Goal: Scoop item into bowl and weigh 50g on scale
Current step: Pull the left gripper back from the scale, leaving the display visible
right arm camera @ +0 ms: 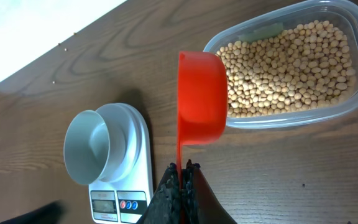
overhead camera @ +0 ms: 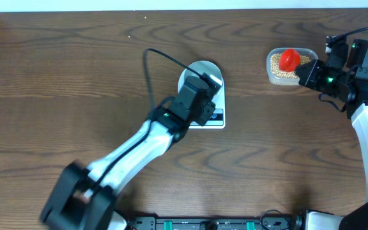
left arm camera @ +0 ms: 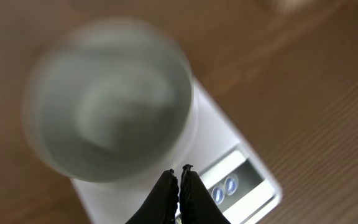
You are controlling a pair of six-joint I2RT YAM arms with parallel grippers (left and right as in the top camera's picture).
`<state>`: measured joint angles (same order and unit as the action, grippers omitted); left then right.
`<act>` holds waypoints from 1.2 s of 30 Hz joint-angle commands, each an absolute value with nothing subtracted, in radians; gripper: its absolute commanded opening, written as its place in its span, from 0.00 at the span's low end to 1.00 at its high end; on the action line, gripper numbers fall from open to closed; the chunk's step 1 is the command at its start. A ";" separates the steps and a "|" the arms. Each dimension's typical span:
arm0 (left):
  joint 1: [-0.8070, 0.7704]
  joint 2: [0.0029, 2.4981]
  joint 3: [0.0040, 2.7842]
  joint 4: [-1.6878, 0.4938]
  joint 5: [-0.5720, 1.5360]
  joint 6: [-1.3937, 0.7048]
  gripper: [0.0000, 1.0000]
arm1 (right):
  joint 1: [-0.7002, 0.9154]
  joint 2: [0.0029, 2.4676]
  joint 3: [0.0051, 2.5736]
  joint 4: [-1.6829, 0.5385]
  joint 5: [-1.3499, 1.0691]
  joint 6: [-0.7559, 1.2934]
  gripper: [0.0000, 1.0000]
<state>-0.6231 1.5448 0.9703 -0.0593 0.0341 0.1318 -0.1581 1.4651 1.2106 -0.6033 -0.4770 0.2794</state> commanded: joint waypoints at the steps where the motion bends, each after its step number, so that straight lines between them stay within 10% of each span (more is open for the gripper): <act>1: -0.621 1.464 0.986 -0.100 0.014 0.138 0.08 | -0.149 1.457 1.229 -0.599 -0.477 0.264 0.01; 11: -0.621 1.419 0.970 -0.398 0.014 0.051 0.08 | -0.149 1.457 1.229 -0.594 -0.476 0.249 0.01; 36: -0.600 1.406 0.888 -0.332 0.013 -0.091 0.08 | -0.149 1.457 1.229 -0.596 -0.477 0.249 0.01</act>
